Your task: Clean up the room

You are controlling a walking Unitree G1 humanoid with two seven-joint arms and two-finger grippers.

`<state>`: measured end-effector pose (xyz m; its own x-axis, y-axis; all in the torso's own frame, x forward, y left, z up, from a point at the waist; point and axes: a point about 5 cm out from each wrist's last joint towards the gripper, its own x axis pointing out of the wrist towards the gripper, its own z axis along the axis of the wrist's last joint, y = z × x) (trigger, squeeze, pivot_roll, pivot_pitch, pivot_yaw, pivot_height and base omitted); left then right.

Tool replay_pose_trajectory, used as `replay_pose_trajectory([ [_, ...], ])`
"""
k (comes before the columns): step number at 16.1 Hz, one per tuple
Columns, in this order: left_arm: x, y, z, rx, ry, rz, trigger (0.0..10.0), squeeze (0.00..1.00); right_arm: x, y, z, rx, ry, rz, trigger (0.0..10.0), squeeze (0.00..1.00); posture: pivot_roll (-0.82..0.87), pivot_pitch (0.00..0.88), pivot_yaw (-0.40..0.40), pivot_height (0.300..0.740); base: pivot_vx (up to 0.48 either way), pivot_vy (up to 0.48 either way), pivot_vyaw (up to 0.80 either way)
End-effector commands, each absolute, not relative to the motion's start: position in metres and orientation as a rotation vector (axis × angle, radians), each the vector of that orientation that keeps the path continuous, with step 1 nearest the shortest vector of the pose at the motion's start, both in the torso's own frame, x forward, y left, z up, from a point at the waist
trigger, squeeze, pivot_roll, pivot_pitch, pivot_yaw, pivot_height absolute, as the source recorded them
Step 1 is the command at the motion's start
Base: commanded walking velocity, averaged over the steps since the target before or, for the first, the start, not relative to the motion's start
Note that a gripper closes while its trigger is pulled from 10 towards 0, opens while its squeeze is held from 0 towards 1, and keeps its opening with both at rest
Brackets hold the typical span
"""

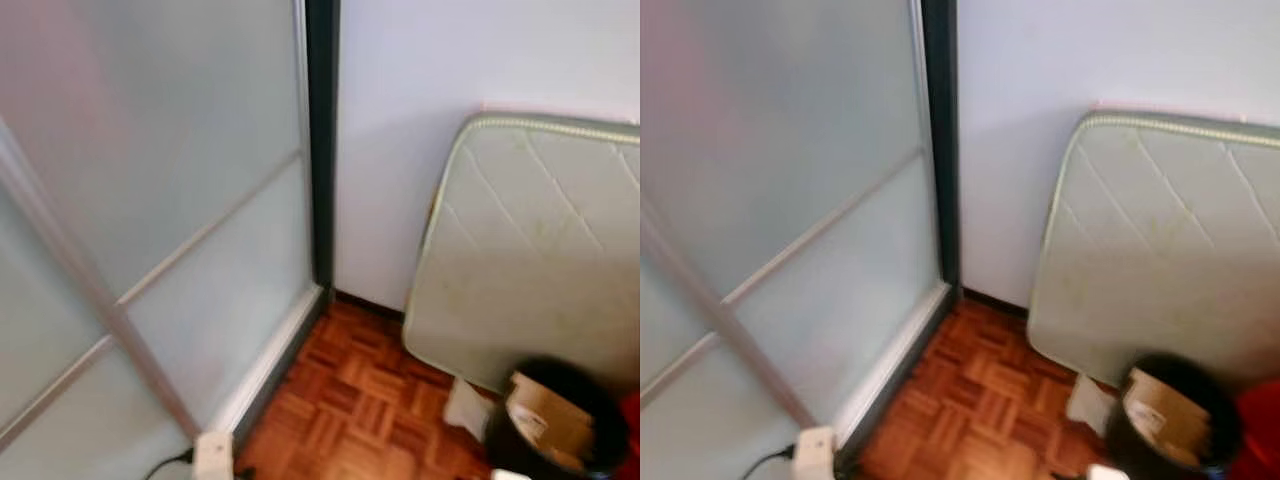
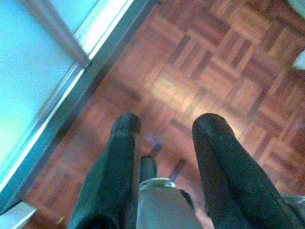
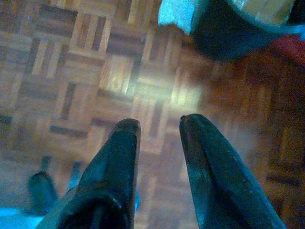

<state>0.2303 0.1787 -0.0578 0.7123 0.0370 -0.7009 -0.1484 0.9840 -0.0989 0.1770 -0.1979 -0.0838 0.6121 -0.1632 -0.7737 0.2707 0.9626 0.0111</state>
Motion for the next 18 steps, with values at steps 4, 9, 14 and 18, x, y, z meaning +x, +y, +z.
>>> replay_pose_trajectory([
  [4,0.2265,0.1756,-0.0611,-0.149,0.799,0.098,10.0,0.0,0.1683,-0.1999,-0.0877,0.131,0.908,-0.262,10.0,0.0,-0.01,0.143,0.019,0.724,0.297,0.0,-0.78],
  [9,0.2265,0.176,-0.061,-0.148,0.8,0.098,10.0,0.0,0.1693,-0.1991,-0.0871,0.131,0.898,-0.259,10.0,0.0,-0.01,0.148,0.02,0.724,0.295,0.0,-0.08],
  [14,0.2267,0.1764,-0.0609,-0.146,0.801,0.097,10.0,0.0,0.1699,-0.1981,-0.087,0.134,0.894,-0.258,10.0,0.0,-0.01,0.15,0.022,0.724,0.296,0.0,0.0],
  [18,0.2267,0.1763,-0.061,-0.144,0.802,0.095,10.0,0.0,0.1719,-0.1965,-0.0861,0.136,0.883,-0.251,10.0,0.0,-0.01,0.149,0.021,0.724,0.295,0.0,0.0],
])
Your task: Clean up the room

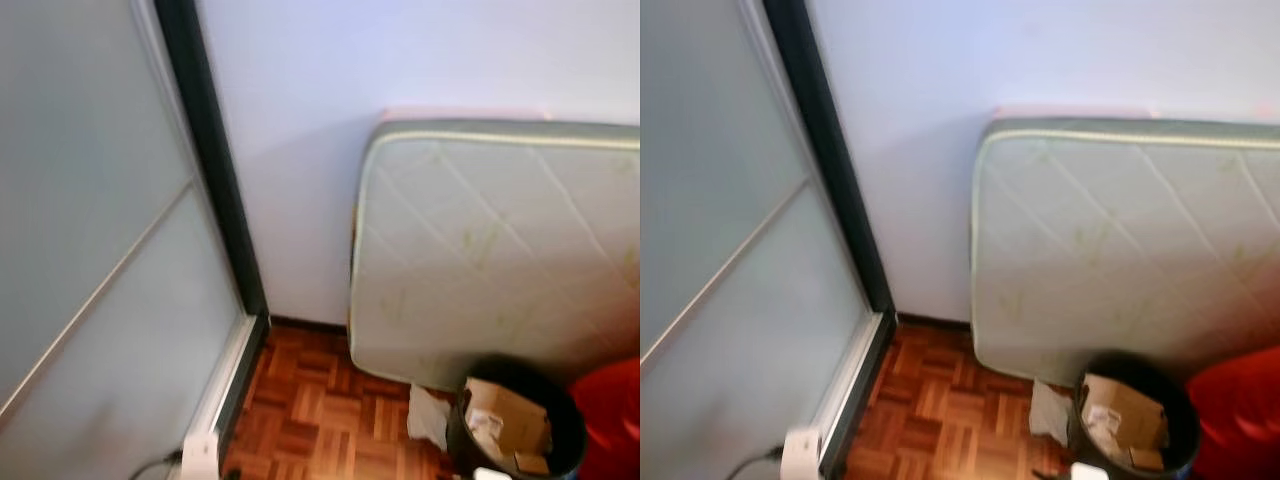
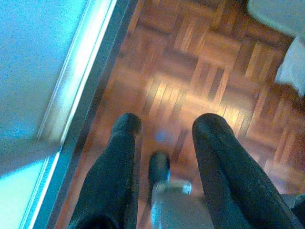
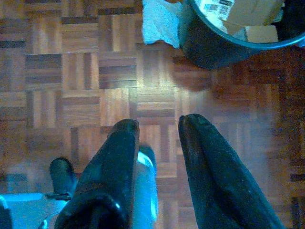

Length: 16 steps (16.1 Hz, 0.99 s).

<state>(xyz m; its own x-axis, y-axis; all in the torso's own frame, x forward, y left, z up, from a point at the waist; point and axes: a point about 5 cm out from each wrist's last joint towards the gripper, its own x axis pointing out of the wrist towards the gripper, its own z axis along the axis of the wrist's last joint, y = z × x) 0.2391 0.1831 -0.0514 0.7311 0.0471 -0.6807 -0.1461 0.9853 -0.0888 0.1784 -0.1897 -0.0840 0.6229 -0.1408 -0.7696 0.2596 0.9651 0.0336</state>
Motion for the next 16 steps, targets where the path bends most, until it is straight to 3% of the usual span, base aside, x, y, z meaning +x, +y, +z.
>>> replay_pose_trajectory([
  [1,0.2266,0.1761,-0.0611,-0.144,0.802,0.095,10.0,0.0,0.1726,-0.1961,-0.0858,0.131,0.881,-0.246,10.0,0.0,-0.01,0.149,0.022,0.724,0.296,0.0,0.0],
  [4,0.2267,0.1761,-0.061,-0.141,0.804,0.093,10.0,0.0,0.1731,-0.1958,-0.0855,0.113,0.88,-0.23,10.0,0.0,-0.01,0.149,0.021,0.724,0.299,0.0,0.0],
  [8,0.2267,0.1761,-0.061,-0.138,0.805,0.089,10.0,0.0,0.1716,-0.196,-0.0863,0.117,0.887,-0.231,10.0,0.0,-0.01,0.147,0.023,0.724,0.297,0.0,0.64],
  [16,0.2266,0.1764,-0.0611,-0.136,0.807,0.087,10.0,0.0,0.1707,-0.197,-0.0867,0.144,0.888,-0.266,10.0,0.0,-0.01,0.147,0.023,0.724,0.296,0.0,-0.09],
])
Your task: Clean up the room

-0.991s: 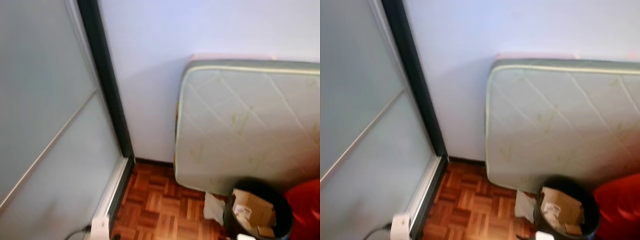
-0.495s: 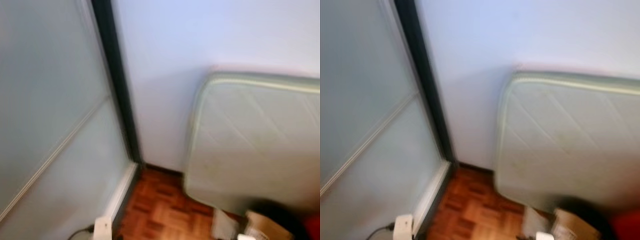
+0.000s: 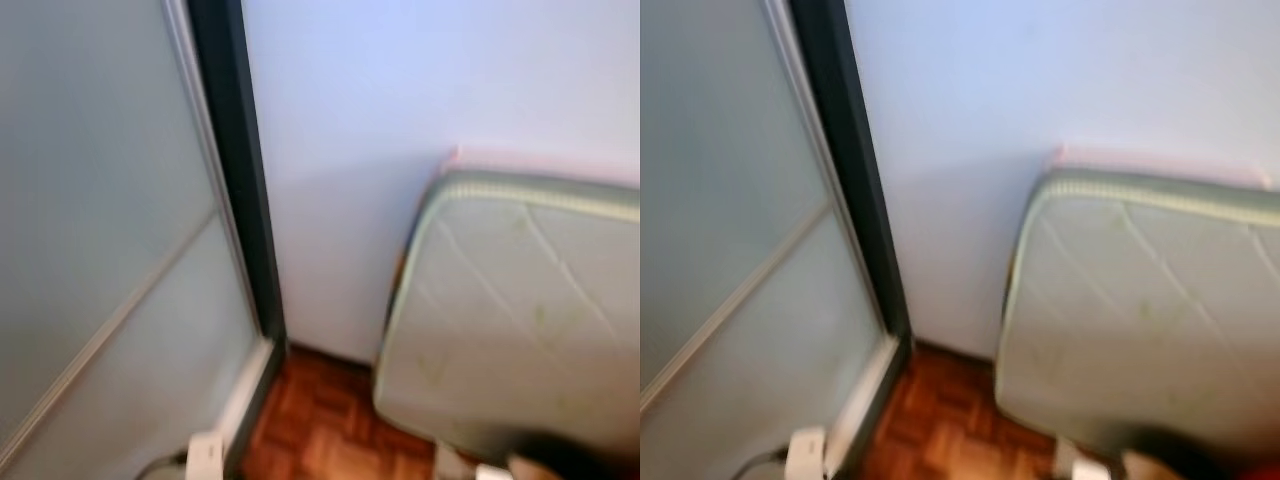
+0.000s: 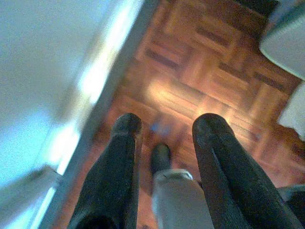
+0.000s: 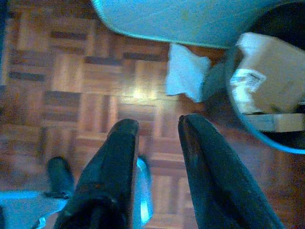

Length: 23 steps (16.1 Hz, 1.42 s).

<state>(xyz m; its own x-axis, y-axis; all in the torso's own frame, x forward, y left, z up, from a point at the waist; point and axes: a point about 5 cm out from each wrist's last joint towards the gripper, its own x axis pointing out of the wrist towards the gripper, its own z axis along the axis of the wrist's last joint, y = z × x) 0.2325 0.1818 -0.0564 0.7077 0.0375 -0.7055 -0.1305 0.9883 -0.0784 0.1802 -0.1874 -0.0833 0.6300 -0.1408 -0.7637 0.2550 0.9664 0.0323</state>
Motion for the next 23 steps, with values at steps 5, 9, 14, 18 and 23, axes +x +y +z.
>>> replay_pose_trajectory([
  [5,0.2266,0.1764,-0.0611,-0.135,0.808,0.087,10.0,0.0,0.1712,-0.1962,-0.0866,0.142,0.888,-0.259,10.0,0.0,-0.01,0.149,0.023,0.724,0.298,0.0,-0.77],
  [9,0.2268,0.1767,-0.0609,-0.136,0.804,0.092,10.0,0.0,0.1699,-0.1961,-0.0872,0.137,0.892,-0.25,10.0,0.0,-0.01,0.15,0.023,0.724,0.141,0.0,-0.13],
  [14,0.227,0.1769,-0.0608,-0.133,0.805,0.09,10.0,0.0,0.1697,-0.1954,-0.0874,0.139,0.894,-0.24,10.0,0.0,-0.01,0.152,0.024,0.724,0.0,0.0,0.0],
  [18,0.2268,0.177,-0.061,-0.131,0.808,0.089,10.0,0.0,0.1699,-0.1941,-0.0875,0.136,0.895,-0.231,10.0,0.0,-0.01,0.154,0.024,0.724,0.0,0.0,0.0],
  [23,0.2268,0.1772,-0.061,-0.131,0.81,0.088,10.0,0.0,0.1704,-0.1932,-0.0874,0.119,0.897,-0.23,10.0,0.0,-0.01,0.155,0.026,0.724,0.0,0.0,0.0],
])
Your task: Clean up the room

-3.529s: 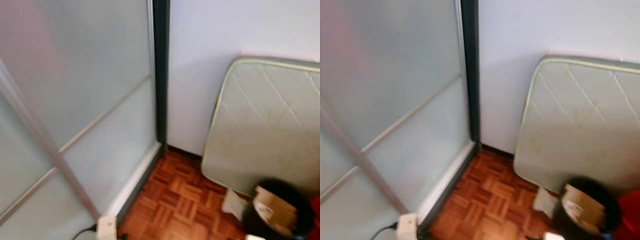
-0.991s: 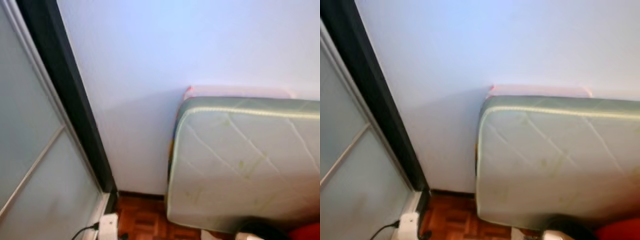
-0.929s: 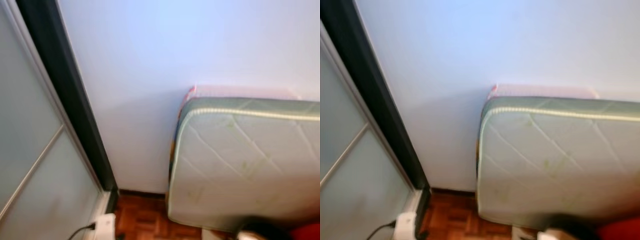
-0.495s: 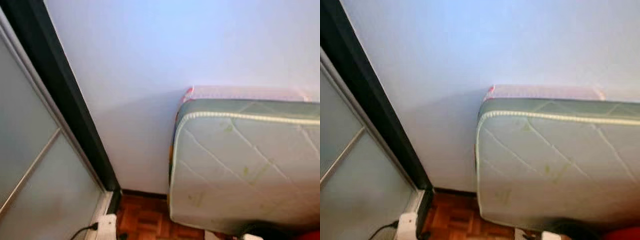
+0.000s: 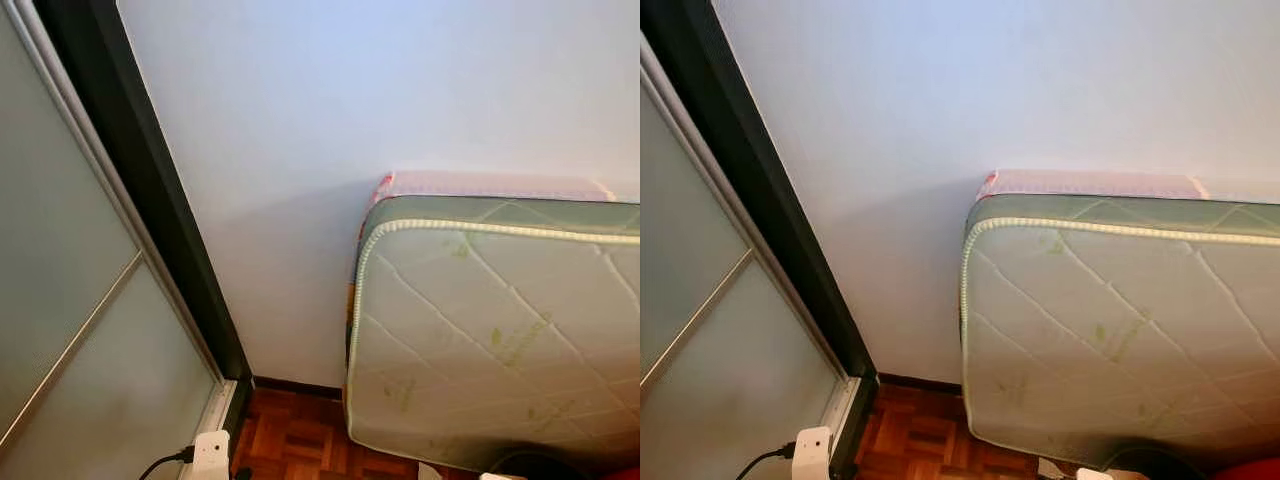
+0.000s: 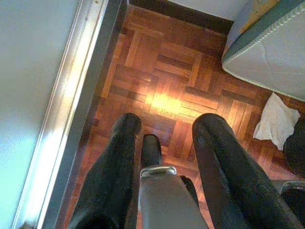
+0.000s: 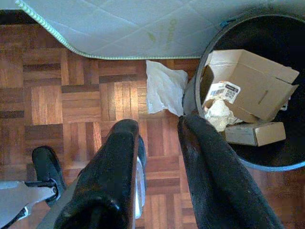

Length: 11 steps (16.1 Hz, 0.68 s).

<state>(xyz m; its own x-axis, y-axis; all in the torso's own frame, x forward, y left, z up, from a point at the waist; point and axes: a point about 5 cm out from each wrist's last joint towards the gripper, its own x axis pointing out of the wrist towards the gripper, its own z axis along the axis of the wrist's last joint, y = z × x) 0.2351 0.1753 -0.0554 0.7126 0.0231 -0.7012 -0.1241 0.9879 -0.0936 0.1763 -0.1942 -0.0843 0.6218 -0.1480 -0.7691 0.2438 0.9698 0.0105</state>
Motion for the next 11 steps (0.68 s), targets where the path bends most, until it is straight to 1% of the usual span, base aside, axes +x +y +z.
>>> replay_pose_trajectory([
  [1,0.2268,0.1772,-0.061,-0.131,0.81,0.088,10.0,0.0,0.1704,-0.1932,-0.0874,0.119,0.897,-0.23,10.0,0.0,-0.01,0.155,0.026,0.724,0.0,0.0,0.0],
  [11,0.2268,0.1772,-0.061,-0.131,0.81,0.088,10.0,0.0,0.1704,-0.1932,-0.0874,0.119,0.897,-0.23,10.0,0.0,-0.01,0.155,0.026,0.724,0.0,0.0,0.0],
])
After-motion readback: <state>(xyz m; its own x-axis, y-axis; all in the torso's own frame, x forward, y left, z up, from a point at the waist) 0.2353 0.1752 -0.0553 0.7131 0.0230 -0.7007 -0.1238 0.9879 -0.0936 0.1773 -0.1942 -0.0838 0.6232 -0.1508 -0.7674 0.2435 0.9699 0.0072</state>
